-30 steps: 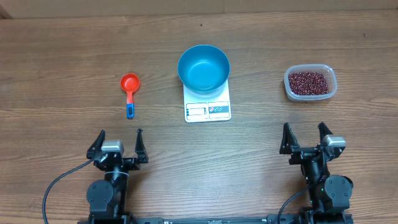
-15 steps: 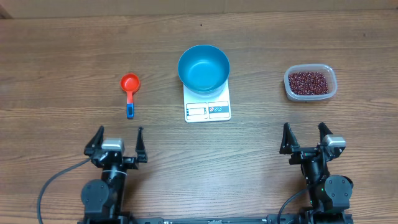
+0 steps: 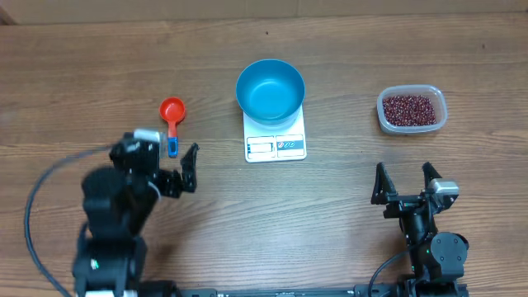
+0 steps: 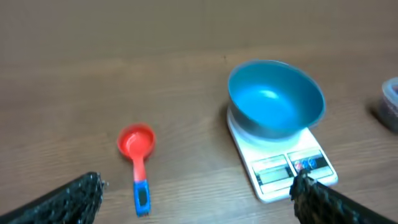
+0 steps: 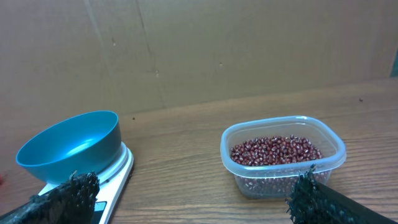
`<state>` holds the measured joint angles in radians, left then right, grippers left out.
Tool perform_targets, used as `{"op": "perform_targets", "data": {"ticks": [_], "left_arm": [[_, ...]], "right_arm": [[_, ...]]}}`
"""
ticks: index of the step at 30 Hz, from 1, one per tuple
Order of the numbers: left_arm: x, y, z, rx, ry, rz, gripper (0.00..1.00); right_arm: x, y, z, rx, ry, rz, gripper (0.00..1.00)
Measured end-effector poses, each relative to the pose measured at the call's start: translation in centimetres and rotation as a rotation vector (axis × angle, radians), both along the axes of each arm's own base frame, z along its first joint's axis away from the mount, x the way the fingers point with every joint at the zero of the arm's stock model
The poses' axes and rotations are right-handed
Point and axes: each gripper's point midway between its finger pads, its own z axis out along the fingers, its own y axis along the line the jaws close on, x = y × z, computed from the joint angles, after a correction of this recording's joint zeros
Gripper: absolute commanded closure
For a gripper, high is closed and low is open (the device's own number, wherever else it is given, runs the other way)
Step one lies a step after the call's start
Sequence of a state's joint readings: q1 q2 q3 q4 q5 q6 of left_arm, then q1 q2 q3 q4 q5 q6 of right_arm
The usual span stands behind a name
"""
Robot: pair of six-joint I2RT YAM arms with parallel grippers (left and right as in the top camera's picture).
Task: Scoop item into bowl and weigh 150g on scale
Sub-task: 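Move the left gripper to the red scoop and grasp its cup rim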
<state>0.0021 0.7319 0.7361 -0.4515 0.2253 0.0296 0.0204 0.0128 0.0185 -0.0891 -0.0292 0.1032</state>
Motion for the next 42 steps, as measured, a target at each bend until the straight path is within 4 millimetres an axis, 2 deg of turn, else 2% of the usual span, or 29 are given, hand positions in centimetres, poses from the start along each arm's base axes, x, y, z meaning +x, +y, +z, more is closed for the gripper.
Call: {"op": "perform_targets", "data": {"ticks": [5, 9, 11, 16, 22, 23, 25, 26, 29, 35, 39, 40, 42], "left_arm": [[2.0, -0.5, 0.5, -0.019, 0.138, -0.025, 0.0], [3.3, -1.0, -0.5, -0.035, 0.22, -0.048, 0.01], [3.4, -1.1, -1.7, -0.04, 0.27, -0.053, 0.0], [2.1, -1.5, -5.6, -0.062, 0.456, -0.07, 0.01], [1.6, -1.9, -8.3, -0.097, 0.583, -0.074, 0.0], [1.6, -1.9, -8.7, -0.098, 0.6, -0.072, 0.02], [2.0, -1.9, -9.8, -0.099, 0.633, -0.07, 0.14], [2.4, -1.8, -10.4, -0.097, 0.642, -0.066, 0.16], [4.3, -1.0, -12.2, -0.107, 0.657, -0.035, 0.14], [9.0, 3.0, -14.1, -0.154, 0.724, 0.063, 0.19], [13.1, 5.1, -13.4, -0.155, 0.752, 0.096, 0.23], [13.6, 5.2, -13.2, -0.154, 0.75, 0.098, 0.23], [16.9, 5.8, -11.5, -0.142, 0.703, 0.1, 0.25]], "right_arm": [[0.0, 0.0, 0.0, 0.0, 0.001, 0.0, 0.0], [0.0, 0.0, 0.0, 0.0, 0.001, 0.0, 0.0], [0.0, 0.0, 0.0, 0.0, 0.0, 0.0, 0.0], [0.0, 0.0, 0.0, 0.0, 0.001, 0.0, 0.0], [0.0, 0.0, 0.0, 0.0, 0.001, 0.0, 0.0], [0.0, 0.0, 0.0, 0.0, 0.0, 0.0, 0.0], [0.0, 0.0, 0.0, 0.0, 0.001, 0.0, 0.0], [0.0, 0.0, 0.0, 0.0, 0.0, 0.0, 0.0], [0.0, 0.0, 0.0, 0.0, 0.001, 0.0, 0.0], [0.0, 0.0, 0.0, 0.0, 0.0, 0.0, 0.0], [0.0, 0.0, 0.0, 0.0, 0.0, 0.0, 0.0], [0.0, 0.0, 0.0, 0.0, 0.0, 0.0, 0.0], [0.0, 0.0, 0.0, 0.0, 0.001, 0.0, 0.0]]}}
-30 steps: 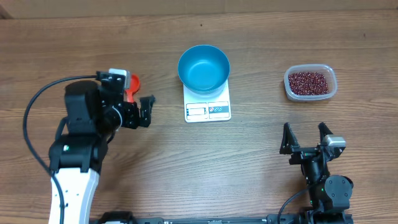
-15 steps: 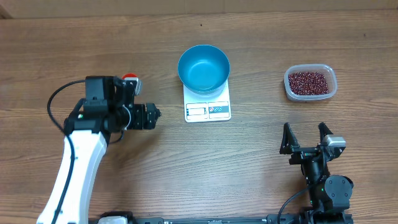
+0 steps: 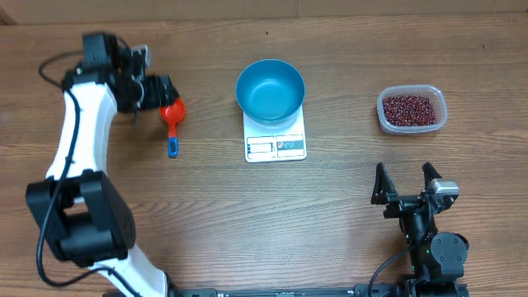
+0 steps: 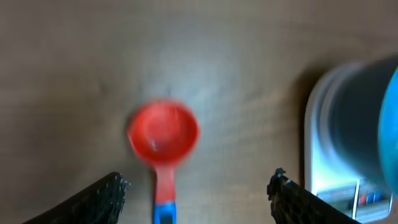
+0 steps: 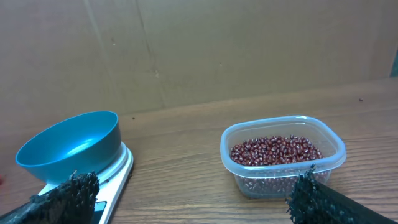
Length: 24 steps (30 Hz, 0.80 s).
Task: Scoop item into bowl and weigh 150g on scale
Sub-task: 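Move the left gripper to the red scoop and grasp its cup rim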
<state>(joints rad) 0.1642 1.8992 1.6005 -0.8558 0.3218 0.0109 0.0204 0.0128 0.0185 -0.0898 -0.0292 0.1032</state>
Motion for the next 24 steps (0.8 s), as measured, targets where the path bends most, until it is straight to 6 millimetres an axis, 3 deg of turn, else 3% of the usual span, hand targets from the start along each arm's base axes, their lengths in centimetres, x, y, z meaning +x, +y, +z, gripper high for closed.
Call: {"op": "perform_targets", "data": {"ticks": [5, 8, 15, 18, 24], "left_arm": [[2.2, 0.8, 1.0, 0.033, -0.024, -0.005, 0.33], [2.1, 1.0, -1.2, 0.045, 0.034, -0.01, 0.45], [1.6, 1.5, -7.5, 0.066, 0.165, -0.045, 0.46], [1.6, 1.7, -8.5, 0.083, 0.177, -0.064, 0.46], [2.1, 2.4, -8.9, 0.133, 0.16, -0.087, 0.6]], "right_arm": [[0.0, 0.0, 0.0, 0.0, 0.0, 0.0, 0.0], [0.0, 0.0, 0.0, 0.0, 0.0, 0.0, 0.0], [0.0, 0.0, 0.0, 0.0, 0.0, 0.0, 0.0], [0.0, 0.0, 0.0, 0.0, -0.001, 0.0, 0.0], [0.0, 0.0, 0.0, 0.0, 0.0, 0.0, 0.0]]}}
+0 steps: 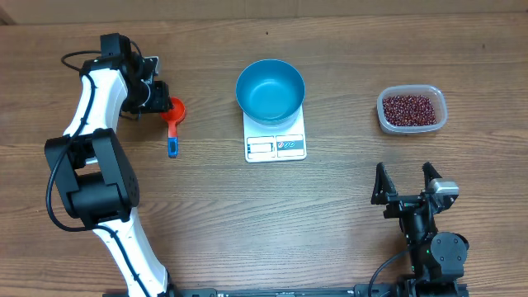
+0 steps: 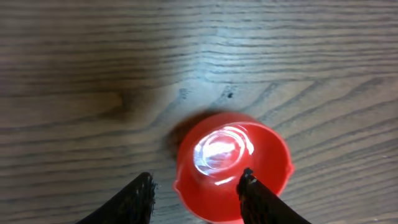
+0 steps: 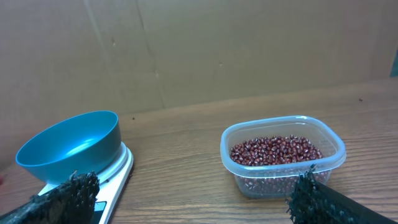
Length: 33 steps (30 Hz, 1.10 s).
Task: Scoop item into bowl and weigh 150g on scale
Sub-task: 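Move the left gripper to the red scoop and grasp its cup rim, then lift the red scoop with the left gripper over the teal bowl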
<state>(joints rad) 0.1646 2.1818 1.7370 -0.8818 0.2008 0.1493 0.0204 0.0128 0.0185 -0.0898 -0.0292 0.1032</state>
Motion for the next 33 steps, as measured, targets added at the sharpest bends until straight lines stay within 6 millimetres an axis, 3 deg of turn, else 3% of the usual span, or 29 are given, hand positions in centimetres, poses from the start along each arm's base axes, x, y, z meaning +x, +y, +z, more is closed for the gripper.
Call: {"op": "perform_targets", "data": {"ticks": [8, 14, 15, 25, 29, 31, 33], "left_arm": [[0.6, 0.6, -1.8, 0.033, 0.002, -0.009, 0.67], [0.4, 0.7, -3.2, 0.035, 0.028, -0.015, 0.88], [0.4, 0.7, -3.2, 0.035, 0.027, -0.016, 0.95], [0.7, 0.7, -3.2, 0.033, 0.019, -0.005, 0.96], [0.0, 0.6, -3.1, 0.008, 0.055, 0.073, 0.96], [-0.3, 0.5, -2.3, -0.003, 0.065, 0.115, 0.96], [-0.3, 0.5, -0.4, -0.013, 0.044, 0.16, 0.96]], "right_arm": [[0.0, 0.0, 0.0, 0.0, 0.0, 0.0, 0.0], [0.0, 0.0, 0.0, 0.0, 0.0, 0.0, 0.0], [0.0, 0.0, 0.0, 0.0, 0.0, 0.0, 0.0], [0.0, 0.0, 0.0, 0.0, 0.0, 0.0, 0.0], [0.0, 0.0, 0.0, 0.0, 0.0, 0.0, 0.0], [0.0, 0.0, 0.0, 0.0, 0.0, 0.0, 0.0], [0.0, 0.0, 0.0, 0.0, 0.0, 0.0, 0.0]]}}
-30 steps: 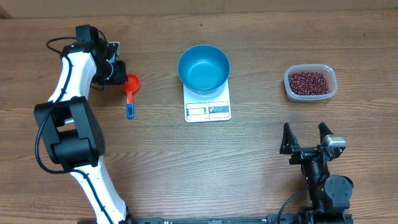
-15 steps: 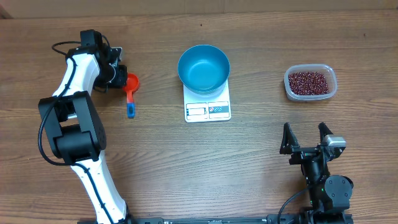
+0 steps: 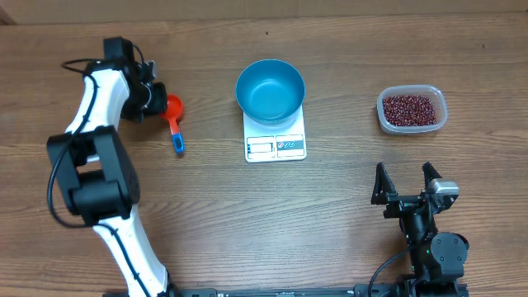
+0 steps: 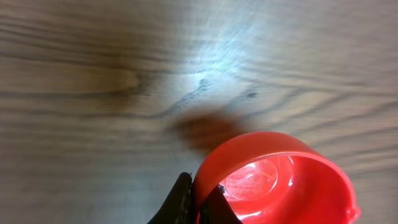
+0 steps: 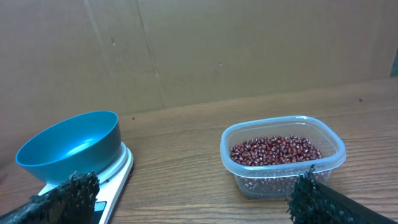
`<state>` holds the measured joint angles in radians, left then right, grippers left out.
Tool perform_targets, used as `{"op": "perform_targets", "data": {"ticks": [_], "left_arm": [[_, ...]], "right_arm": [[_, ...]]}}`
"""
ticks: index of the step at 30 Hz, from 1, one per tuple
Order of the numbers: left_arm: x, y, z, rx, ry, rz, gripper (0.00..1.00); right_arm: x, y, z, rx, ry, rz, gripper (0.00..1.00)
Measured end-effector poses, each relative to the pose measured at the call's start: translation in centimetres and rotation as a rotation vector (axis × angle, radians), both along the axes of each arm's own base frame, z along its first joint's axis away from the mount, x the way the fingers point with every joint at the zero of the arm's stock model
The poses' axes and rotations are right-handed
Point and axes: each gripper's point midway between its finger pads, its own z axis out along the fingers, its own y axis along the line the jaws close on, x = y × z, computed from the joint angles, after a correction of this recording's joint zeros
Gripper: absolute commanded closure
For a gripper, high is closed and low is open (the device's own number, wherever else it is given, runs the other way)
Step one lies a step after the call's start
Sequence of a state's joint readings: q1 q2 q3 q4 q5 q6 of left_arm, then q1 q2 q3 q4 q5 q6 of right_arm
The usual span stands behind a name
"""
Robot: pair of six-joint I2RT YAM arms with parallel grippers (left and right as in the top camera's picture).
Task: Scoop item into bowl and weigh 150g on scale
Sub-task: 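Lift the red scoop with the left gripper over the teal bowl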
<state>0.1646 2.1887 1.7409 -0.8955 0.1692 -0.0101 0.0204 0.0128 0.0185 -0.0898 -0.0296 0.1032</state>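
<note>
The red scoop [image 3: 173,109] with a blue handle end [image 3: 178,147] lies left of the scale, its handle slanting toward the front right. My left gripper [image 3: 154,101] is shut on the cup's left rim; in the left wrist view the fingertips [image 4: 185,198] pinch the red scoop wall [image 4: 280,180] between them. A blue bowl [image 3: 270,89] stands empty on the white scale [image 3: 275,146]. A clear tub of red beans [image 3: 411,110] sits at the right. My right gripper [image 3: 404,183] rests open near the front right, pointing toward the tub of beans [image 5: 280,155].
The white left arm [image 3: 91,99] reaches along the table's left side to the scoop. The scale's display [image 3: 261,148] faces the front. Bare wood lies between the scale and the tub. A cardboard wall [image 5: 217,43] stands behind the table.
My left gripper has shut on the rim of the red scoop's cup. The scoop's handle end has swung slightly to the right. The right arm has not moved.
My left gripper was open near the front, short of the scoop. Then it hung open above the red cup from the left side. Then its fingers straddled the cup's rim, and now they pinch that rim. The right gripper stayed open and still.
</note>
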Motion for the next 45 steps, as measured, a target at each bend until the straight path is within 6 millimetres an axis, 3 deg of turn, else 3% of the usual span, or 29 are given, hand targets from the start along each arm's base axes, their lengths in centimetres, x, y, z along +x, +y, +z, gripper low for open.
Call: {"op": "perform_targets", "data": {"ticks": [3, 7, 10, 12, 14, 17, 28, 45], "left_arm": [[0.6, -0.3, 5.8, -0.01, -0.119, 0.039, 0.96], [0.4, -1.9, 16.7, -0.016, -0.358, 0.052, 0.96], [-0.8, -4.2, 23.8, -0.029, -0.521, 0.025, 0.96], [-1.9, -5.9, 27.0, -0.04, -0.591, 0.001, 0.96], [-2.9, -7.4, 28.9, -0.052, -0.633, -0.026, 0.96], [-3.8, -9.6, 29.8, -0.069, -0.647, -0.058, 0.96], [-5.7, -16.2, 28.8, -0.184, -0.557, -0.075, 0.96], [-8.6, -20.5, 26.6, -0.392, -0.315, 0.23, 0.96]], "right_arm": [[0.0, 0.0, 0.0, 0.001, 0.0, -0.001, 0.0], [0.0, 0.0, 0.0, 0.0, 0.0, 0.0, 0.0], [0.0, 0.0, 0.0, 0.0, 0.0, -0.001, 0.0], [0.0, 0.0, 0.0, 0.0, 0.0, 0.0, 0.0], [0.0, 0.0, 0.0, 0.0, 0.0, 0.0, 0.0], [0.0, 0.0, 0.0, 0.0, 0.0, 0.0, 0.0], [0.0, 0.0, 0.0, 0.0, 0.0, 0.0, 0.0], [0.0, 0.0, 0.1, 0.001, -0.002, 0.0, 0.0]]}}
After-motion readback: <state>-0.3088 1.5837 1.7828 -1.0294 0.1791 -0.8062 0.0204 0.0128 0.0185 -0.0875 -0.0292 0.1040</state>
